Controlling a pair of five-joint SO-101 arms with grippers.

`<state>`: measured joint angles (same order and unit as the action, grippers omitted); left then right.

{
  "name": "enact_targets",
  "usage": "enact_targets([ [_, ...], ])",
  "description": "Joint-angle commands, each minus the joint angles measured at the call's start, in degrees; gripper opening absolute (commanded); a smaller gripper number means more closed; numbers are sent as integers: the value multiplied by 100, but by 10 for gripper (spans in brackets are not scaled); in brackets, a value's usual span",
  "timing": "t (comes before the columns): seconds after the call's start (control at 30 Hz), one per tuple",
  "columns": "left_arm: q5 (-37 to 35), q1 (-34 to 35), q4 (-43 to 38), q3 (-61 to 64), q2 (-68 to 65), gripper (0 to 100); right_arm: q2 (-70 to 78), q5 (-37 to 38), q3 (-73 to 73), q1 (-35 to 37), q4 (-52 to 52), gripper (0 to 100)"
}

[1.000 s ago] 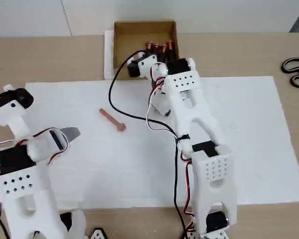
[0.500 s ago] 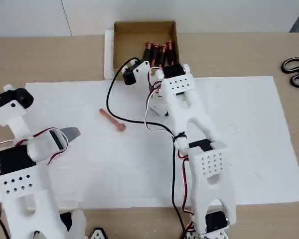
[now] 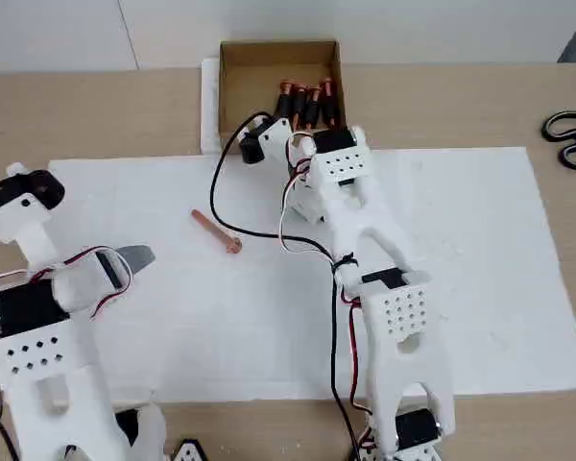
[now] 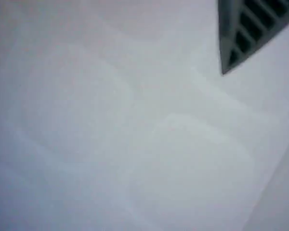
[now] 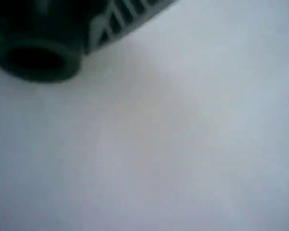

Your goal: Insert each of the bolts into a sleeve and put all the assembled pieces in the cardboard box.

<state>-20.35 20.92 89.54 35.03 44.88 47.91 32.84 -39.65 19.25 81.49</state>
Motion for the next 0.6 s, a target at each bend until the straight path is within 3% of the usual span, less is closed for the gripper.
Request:
enact_targets([
  [0.0, 26, 35, 0, -13, 97, 332, 22, -149, -70, -84, 40, 9],
  [0.27, 246, 26, 0, -57, 97, 332, 22, -202, -1960, -532, 1596, 4],
  [0.4, 1178, 26, -44, -233, 88, 332, 22, -624, -2347, -769, 1692, 4],
  [0.57, 2831, -158, -422, -418, 62, 332, 22, -1134, -2321, -998, 1754, 4],
])
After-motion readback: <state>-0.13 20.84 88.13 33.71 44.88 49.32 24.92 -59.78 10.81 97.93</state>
